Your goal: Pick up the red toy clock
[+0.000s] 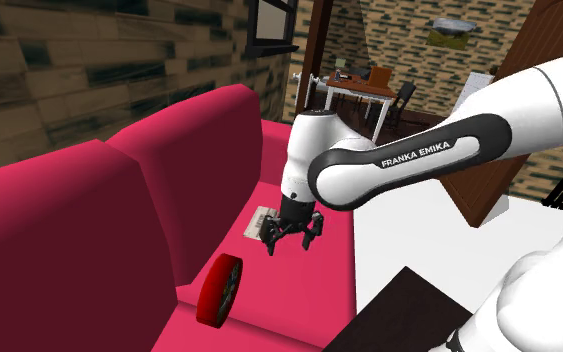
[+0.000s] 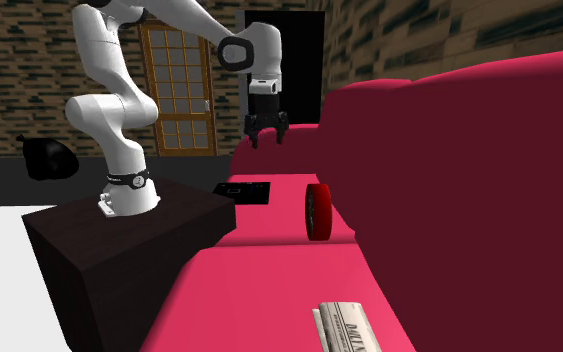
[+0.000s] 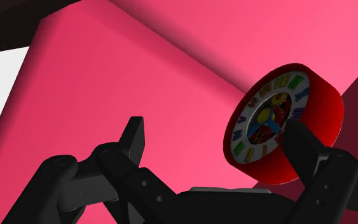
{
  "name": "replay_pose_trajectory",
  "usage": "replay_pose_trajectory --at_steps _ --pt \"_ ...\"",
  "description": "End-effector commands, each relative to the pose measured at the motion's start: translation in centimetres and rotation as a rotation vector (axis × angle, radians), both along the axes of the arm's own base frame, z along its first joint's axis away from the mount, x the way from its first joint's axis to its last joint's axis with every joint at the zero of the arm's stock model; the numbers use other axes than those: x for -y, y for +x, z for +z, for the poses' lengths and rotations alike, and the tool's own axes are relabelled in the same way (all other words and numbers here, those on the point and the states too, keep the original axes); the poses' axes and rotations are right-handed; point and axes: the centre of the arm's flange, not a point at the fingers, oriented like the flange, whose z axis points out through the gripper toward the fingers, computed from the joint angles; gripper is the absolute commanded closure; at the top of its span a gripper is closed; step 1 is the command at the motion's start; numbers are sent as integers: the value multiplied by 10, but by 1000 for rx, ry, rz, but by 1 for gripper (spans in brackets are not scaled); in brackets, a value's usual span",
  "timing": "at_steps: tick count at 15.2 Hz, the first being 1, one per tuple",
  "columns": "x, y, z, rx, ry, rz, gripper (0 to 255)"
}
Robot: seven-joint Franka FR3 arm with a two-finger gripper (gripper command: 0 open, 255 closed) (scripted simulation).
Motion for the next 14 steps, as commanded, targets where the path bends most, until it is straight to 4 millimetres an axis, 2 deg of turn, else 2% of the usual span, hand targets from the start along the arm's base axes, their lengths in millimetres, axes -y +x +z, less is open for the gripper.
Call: replay_pose_trajectory --at_steps 1,8,14 --pt "-15 13 -15 2 -1 -47 0" --pt "-62 69 -70 8 -10 -199 0" --pt "-94 123 -117 13 -17 -328 0"
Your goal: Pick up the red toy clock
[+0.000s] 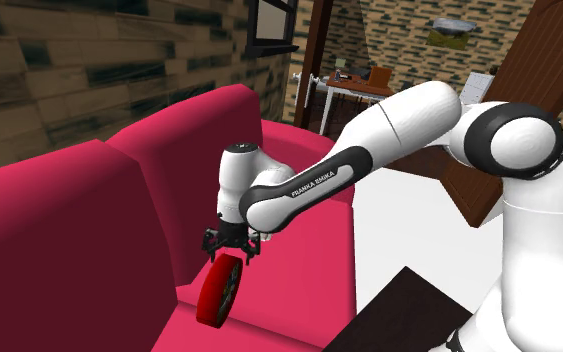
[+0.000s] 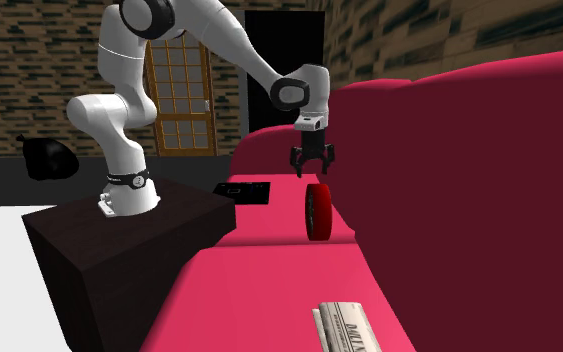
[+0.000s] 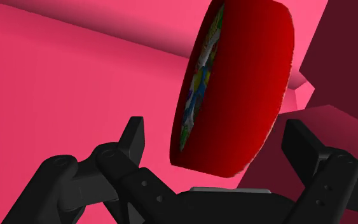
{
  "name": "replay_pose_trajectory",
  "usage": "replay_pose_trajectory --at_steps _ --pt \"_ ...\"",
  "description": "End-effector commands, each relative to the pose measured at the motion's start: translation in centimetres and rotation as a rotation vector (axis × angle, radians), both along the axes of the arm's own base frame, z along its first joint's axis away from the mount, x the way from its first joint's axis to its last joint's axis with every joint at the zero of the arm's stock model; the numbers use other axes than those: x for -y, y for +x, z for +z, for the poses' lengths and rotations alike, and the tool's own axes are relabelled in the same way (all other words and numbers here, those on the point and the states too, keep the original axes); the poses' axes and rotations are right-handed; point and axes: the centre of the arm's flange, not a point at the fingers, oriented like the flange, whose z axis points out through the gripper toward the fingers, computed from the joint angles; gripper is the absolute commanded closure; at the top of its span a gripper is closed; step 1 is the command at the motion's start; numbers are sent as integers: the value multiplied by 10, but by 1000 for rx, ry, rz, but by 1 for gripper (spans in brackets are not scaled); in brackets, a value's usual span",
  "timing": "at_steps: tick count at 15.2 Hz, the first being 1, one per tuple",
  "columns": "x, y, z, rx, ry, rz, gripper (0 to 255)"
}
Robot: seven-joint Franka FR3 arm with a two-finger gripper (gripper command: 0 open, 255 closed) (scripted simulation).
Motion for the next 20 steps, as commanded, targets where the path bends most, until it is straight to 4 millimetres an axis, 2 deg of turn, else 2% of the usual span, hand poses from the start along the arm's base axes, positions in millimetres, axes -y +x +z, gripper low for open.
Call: replay_pose_trajectory --at_steps 1,9,11,12,20 --pt "-11 16 -22 2 -4 -45 0" --pt "-13 20 -62 3 -4 -55 0" --pt "-13 20 -65 3 -4 -55 0" --pt "-13 20 -65 3 -4 -55 255" --pt "-14 20 -65 3 -4 -55 255"
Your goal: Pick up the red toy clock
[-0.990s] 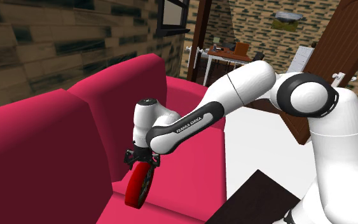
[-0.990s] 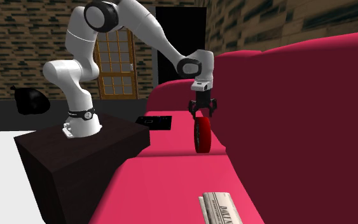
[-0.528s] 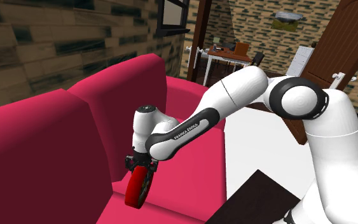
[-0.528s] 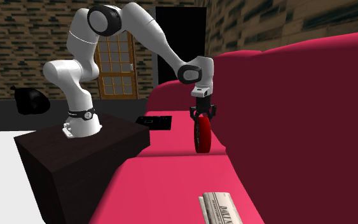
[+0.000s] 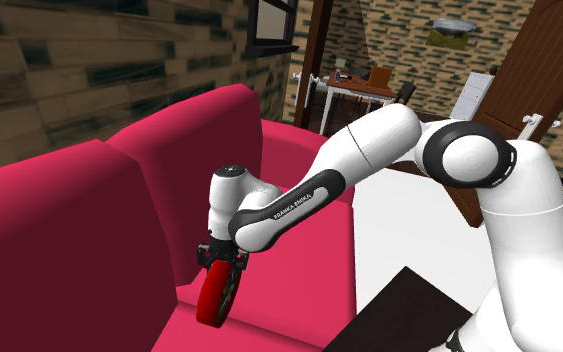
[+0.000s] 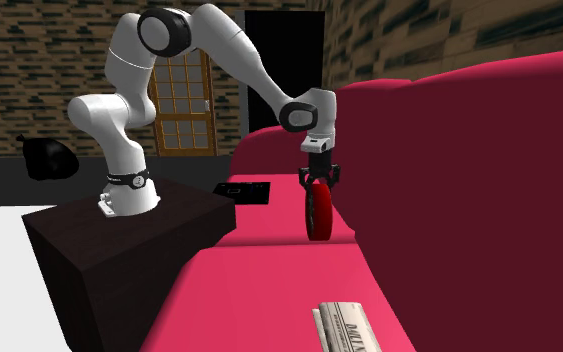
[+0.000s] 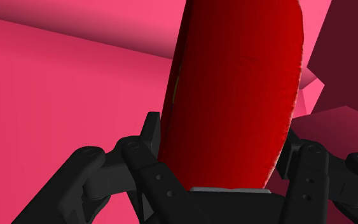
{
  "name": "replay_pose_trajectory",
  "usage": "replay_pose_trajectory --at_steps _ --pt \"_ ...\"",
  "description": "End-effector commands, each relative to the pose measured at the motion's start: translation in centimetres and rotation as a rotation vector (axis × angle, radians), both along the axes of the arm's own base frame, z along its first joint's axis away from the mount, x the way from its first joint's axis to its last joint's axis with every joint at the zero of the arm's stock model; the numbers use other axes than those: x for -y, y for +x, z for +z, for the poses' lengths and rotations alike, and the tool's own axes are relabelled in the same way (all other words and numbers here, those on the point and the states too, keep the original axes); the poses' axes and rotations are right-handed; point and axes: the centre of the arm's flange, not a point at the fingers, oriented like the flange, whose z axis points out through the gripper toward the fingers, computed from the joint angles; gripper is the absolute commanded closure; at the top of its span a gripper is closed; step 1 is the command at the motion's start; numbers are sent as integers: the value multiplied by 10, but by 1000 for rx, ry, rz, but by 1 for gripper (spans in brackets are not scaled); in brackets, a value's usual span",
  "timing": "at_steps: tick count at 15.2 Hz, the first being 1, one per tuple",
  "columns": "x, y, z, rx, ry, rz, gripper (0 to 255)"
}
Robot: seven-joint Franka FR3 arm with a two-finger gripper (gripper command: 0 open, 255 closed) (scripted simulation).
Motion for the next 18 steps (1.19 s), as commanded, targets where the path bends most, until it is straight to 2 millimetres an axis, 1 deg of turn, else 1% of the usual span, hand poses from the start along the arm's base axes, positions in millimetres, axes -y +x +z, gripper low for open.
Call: replay_pose_trajectory --at_steps 1,16,18 --pt "0 -1 -1 -2 0 1 255" --pt "0 -1 78 -2 0 1 255" --pt "0 -1 79 -2 0 1 255"
